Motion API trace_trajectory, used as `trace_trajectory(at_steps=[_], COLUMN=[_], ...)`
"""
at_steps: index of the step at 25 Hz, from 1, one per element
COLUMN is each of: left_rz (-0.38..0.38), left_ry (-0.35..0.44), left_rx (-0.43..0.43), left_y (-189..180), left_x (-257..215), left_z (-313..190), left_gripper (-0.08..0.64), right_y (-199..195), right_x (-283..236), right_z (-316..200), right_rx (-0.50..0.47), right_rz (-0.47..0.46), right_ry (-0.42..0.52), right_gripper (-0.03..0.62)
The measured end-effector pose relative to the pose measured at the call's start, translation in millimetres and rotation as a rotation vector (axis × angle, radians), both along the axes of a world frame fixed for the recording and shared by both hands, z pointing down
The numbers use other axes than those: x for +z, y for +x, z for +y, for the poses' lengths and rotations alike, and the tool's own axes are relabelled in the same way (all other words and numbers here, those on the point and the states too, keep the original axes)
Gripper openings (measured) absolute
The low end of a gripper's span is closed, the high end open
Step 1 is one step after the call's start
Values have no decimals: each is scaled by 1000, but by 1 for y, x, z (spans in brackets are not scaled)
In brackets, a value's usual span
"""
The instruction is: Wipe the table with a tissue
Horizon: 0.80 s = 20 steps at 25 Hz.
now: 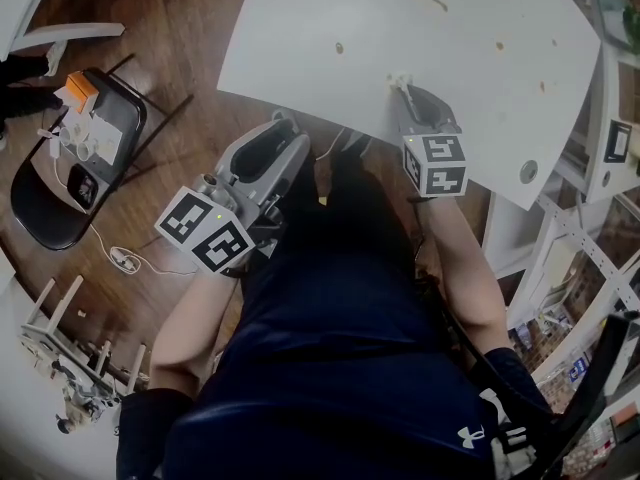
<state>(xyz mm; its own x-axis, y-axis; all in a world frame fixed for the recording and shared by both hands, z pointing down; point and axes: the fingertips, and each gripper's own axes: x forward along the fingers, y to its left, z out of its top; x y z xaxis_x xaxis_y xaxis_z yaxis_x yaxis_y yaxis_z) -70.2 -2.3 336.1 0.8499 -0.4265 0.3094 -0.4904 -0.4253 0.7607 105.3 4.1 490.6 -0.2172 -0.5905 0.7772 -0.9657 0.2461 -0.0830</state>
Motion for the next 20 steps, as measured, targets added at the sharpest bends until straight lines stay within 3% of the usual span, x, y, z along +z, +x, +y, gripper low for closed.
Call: trace_trajectory(at_steps=[7,20], left_rz=[-2,-5], left_ry=[3,-11], left_rx=[-5,-33], left_y=[-9,-21], left_x=[-2,2], left_z=[-2,-4], left_gripper=[127,127], right_y=[-8,-13], right_x=[2,2], right_z=[-4,-20], right_rx=[-47,-51], right_rz=[62,70], right_ry=[19,27], right_gripper=[49,49])
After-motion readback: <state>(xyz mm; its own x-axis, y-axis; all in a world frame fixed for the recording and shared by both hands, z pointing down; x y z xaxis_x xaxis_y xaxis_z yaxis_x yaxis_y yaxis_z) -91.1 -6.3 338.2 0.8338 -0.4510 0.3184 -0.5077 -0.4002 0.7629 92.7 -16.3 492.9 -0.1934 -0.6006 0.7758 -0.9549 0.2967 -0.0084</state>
